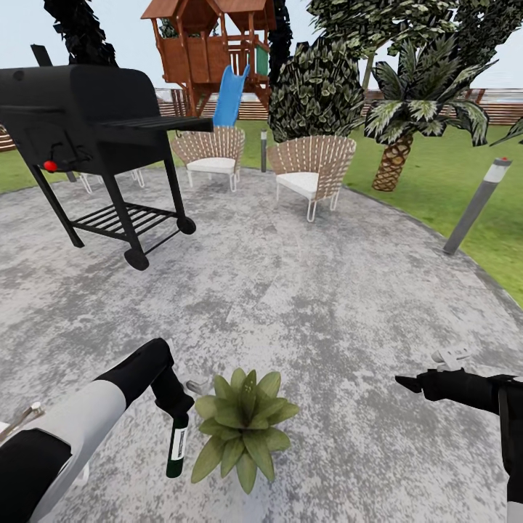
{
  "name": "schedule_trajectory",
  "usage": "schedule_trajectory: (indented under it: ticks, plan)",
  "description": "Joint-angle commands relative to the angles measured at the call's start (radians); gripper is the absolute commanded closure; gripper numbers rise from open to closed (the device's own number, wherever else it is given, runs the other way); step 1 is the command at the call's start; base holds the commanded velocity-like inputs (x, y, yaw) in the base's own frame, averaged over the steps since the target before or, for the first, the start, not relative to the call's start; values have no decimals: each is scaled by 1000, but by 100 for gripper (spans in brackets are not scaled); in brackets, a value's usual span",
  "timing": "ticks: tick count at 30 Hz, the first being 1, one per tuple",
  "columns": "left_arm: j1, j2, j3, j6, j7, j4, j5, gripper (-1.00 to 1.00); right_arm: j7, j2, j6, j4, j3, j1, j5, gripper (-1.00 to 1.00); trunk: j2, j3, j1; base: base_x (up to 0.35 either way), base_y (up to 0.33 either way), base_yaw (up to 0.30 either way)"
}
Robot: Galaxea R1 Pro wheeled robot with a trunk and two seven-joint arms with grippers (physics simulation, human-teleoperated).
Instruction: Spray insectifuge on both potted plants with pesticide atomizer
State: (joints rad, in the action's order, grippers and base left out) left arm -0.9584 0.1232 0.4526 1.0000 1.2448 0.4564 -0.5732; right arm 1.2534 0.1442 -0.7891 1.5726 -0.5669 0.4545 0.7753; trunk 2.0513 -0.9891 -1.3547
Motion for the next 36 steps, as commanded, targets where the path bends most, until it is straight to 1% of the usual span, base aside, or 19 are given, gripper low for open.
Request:
schedule_trajectory:
  ticks: [1,2,16,22,36]
  plan:
    - [0,1,2,8,10,2,-8,100,10,0,-7,1,-1,1,9,-100,8,-4,-4,0,0,0]
    - [0,1,2,8,10,2,-9,100,10,0,-7,1,-1,1,9,-100,15,-7,-8,0,0,0]
    - [7,2,7,7,9,2,-10,100,9,0,-7,0,-1,1,9,-100,15,-7,-8,0,0,0]
    - [29,7,6,6,-37,1,-9,100,9,0,-7,0,-1,1,9,-100,15,-7,-8,0,0,0]
    - [51,7,5,6,-47,1,-8,100,9,0,-7,1,-1,1,9,-100,15,-7,-8,0,0,0]
